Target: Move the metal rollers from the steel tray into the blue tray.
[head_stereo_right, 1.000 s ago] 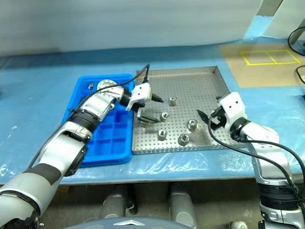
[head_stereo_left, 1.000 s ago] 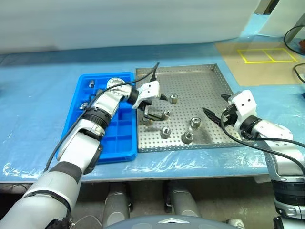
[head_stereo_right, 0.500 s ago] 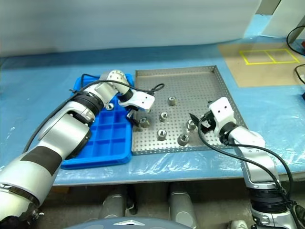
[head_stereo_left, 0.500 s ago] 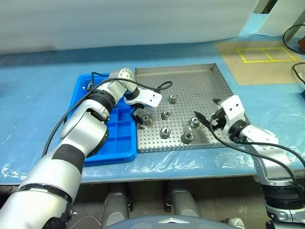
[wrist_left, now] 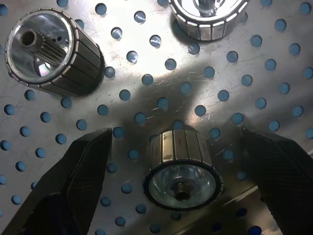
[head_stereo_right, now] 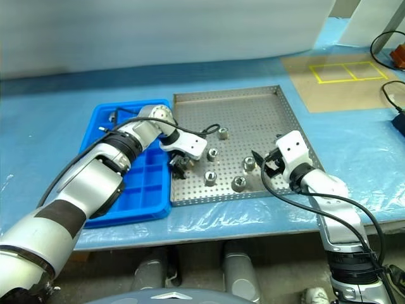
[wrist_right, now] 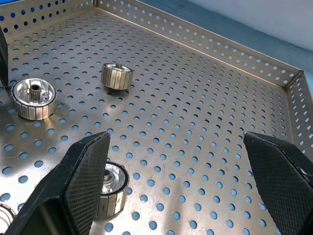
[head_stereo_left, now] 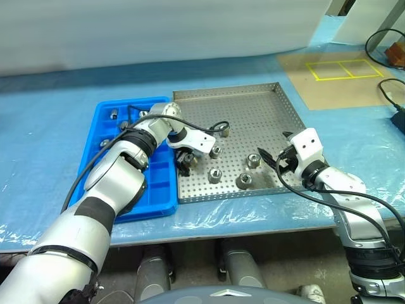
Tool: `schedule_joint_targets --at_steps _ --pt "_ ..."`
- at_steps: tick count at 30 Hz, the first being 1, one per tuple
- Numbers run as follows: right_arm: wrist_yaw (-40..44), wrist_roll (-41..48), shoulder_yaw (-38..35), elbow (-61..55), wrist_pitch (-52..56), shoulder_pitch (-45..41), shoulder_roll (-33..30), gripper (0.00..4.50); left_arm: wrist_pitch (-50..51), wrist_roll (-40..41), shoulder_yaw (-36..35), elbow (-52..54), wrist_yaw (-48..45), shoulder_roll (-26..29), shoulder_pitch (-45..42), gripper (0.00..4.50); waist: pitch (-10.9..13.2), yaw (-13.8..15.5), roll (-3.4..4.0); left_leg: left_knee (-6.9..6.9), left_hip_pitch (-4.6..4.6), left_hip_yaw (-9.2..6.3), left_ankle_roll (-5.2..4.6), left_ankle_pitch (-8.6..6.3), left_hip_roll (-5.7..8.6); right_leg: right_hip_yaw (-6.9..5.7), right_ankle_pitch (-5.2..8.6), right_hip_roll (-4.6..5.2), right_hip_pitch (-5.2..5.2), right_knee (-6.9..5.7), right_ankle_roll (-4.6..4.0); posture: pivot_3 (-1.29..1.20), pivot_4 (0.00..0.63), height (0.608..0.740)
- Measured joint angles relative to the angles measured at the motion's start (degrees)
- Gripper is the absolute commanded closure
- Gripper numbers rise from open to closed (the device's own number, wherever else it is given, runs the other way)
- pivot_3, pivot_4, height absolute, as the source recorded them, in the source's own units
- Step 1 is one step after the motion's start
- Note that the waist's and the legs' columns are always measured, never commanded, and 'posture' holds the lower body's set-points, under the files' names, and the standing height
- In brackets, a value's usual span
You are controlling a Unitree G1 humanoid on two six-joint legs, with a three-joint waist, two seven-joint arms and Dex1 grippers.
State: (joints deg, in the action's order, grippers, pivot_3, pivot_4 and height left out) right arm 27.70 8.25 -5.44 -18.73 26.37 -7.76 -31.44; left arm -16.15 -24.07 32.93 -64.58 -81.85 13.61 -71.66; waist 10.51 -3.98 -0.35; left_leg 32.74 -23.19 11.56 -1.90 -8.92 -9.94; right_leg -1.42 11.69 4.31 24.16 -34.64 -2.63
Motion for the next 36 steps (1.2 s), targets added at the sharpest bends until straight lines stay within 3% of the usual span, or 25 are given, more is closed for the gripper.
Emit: schedule_joint_targets --at_steps 1,4,7,16,20,30,36 --pt "0.00 -0.06 0.00 0.00 -0.09 0.00 0.03 0.02 -0.17 -0.03 0.05 0.21 0.08 0.09 0.13 0.00 0.00 -0.01 0.00 0.00 0.01 0.00 0.00 0.00 0.01 0.00 0.00 0.00 -0.01 0.00 0.00 -0.47 0.150 0.740" --pt "-0.02 -0.15 0.00 0.00 -0.17 0.01 0.08 0.00 -0.82 -0.11 0.18 0.97 0.22 0.47 0.64 0.56 0.00 -0.02 0.00 0.00 0.10 0.00 0.00 0.00 0.00 0.00 0.00 0.00 -0.08 0.00 0.00 -0.47 0.150 0.740" --pt "-0.04 -0.25 0.02 0.03 -0.21 0.01 0.17 0.00 -1.03 -0.53 0.25 1.15 0.80 0.90 0.94 1.49 -0.03 0.05 0.04 0.03 0.22 -0.02 0.01 0.00 0.01 0.00 0.08 0.00 -0.22 0.00 0.13 -0.47 0.150 0.740" --pt "-0.02 -0.35 0.47 1.10 -0.53 -0.32 0.39 0.00 -1.96 -1.55 0.29 1.43 2.79 1.49 1.19 1.49 -0.03 -0.02 0.04 0.25 0.28 -0.07 0.00 -0.01 0.00 0.00 0.24 0.02 -0.31 0.02 0.42 -0.45 0.150 0.740" --pt "-0.03 -0.41 0.55 1.50 -0.93 -0.65 0.39 0.00 -2.48 -1.45 0.21 2.28 1.54 2.15 1.87 2.29 -0.04 -0.05 0.05 0.20 0.32 -0.08 0.01 -0.01 -0.01 0.00 0.24 0.02 -0.31 0.01 0.42 -0.45 0.150 0.740" --pt "-0.01 -0.42 1.67 2.25 -1.38 -1.48 0.59 0.00 -1.71 -0.46 -1.30 4.02 1.79 2.85 3.05 2.29 -0.06 -0.02 0.07 0.19 0.33 -0.09 0.01 -0.01 0.01 0.00 0.24 0.02 -0.30 0.02 0.42 -0.42 0.150 0.740" --pt "2.12 0.89 1.98 2.04 -0.71 -2.43 0.59 0.00 1.03 7.13 -6.54 10.25 -4.21 4.85 7.20 2.29 -0.05 0.24 0.08 -0.06 0.05 -0.08 0.00 -0.02 0.04 0.00 0.00 0.03 -0.04 0.06 0.00 -0.41 0.150 0.740"
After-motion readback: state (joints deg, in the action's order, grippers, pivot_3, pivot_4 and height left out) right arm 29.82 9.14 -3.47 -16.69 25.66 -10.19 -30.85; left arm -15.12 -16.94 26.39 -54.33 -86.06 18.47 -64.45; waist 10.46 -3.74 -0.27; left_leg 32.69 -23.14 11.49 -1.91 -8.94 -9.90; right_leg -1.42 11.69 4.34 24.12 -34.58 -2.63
